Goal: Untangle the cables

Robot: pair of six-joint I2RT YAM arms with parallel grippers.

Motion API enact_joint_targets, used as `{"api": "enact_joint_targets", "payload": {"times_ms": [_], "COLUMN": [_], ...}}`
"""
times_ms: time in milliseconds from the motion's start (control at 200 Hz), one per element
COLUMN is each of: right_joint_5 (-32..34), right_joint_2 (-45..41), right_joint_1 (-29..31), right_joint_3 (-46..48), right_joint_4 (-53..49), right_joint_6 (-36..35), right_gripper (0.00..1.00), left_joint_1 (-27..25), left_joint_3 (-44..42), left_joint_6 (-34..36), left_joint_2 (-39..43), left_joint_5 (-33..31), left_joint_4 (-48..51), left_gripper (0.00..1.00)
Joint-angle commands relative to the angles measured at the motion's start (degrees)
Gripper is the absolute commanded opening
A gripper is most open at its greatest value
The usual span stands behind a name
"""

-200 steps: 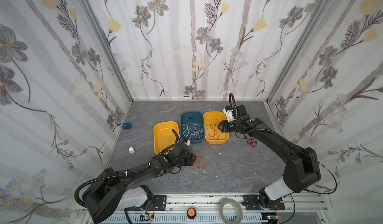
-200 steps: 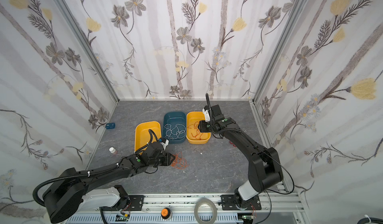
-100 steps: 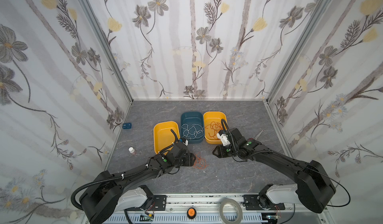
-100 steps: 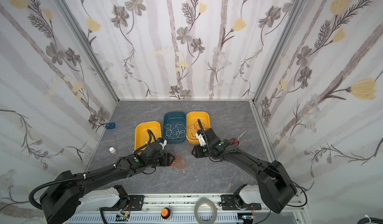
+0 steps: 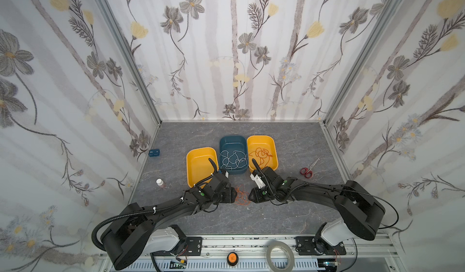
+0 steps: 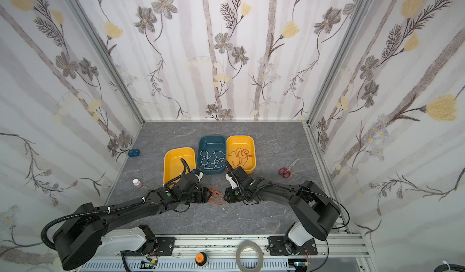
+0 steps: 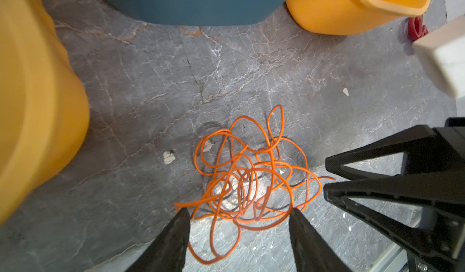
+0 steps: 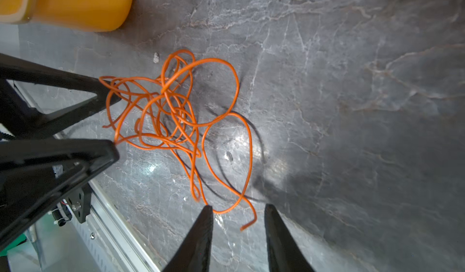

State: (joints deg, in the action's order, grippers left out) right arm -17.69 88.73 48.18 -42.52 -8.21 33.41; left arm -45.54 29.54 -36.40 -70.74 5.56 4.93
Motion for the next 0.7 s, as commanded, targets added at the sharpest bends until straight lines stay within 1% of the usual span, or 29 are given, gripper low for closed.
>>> {"api": "enact_joint_targets", "payload": {"times_ms": [0,100,180,305,345,395,450,600,694], "right_joint_5": [3.13,5.81,6.67,10.11,11.63,13.27,14.64,17.75,21.25], "right_joint_2": [0.48,0.26,0.13,-1.62,-2.62,-3.94,-5.41,-9.10,-11.30], "right_joint_1": [0.49,0.51,0.51,0.51,0.51,0.51,0.55,0.43,0.34], "right_joint_3": [-0.53,-0.39,-0.19,-0.22,-0.23,-0.33,-0.40,-0.28,-0.31], "right_joint_4": [0.18,-1.54,-2.11,-4.86,-6.08,-7.60,-9.05,-12.98,-16.22], "right_joint_6": [0.59,-0.08,-0.29,-1.15,-1.47,-1.91,-2.44,-3.42,-4.09], "right_gripper": [0.28,0.18,0.11,0.04,0.03,0.02,0.01,0.01,0.00], "left_joint_1": [0.27,0.54,0.79,1.49,1.67,1.86,2.11,2.38,2.63], "left_joint_3": [-0.53,-0.77,-1.11,-2.02,-2.33,-2.86,-3.36,-4.44,-4.39], "left_joint_6": [-0.50,-0.60,-0.68,-1.10,-1.36,-1.86,-2.30,-3.23,-3.41], "left_joint_2": [0.45,0.84,1.37,1.67,1.58,1.44,1.16,0.40,0.16], "left_joint_5": [-1.07,-1.08,-1.05,-0.66,-0.55,-0.71,-0.73,-0.73,-1.13], "left_joint_4": [-1.52,-1.51,-1.78,-2.45,-2.66,-3.18,-3.87,-5.49,-4.86], "left_gripper": [0.63,0.63,0.62,0.59,0.54,0.46,0.40,0.27,0.19]}}
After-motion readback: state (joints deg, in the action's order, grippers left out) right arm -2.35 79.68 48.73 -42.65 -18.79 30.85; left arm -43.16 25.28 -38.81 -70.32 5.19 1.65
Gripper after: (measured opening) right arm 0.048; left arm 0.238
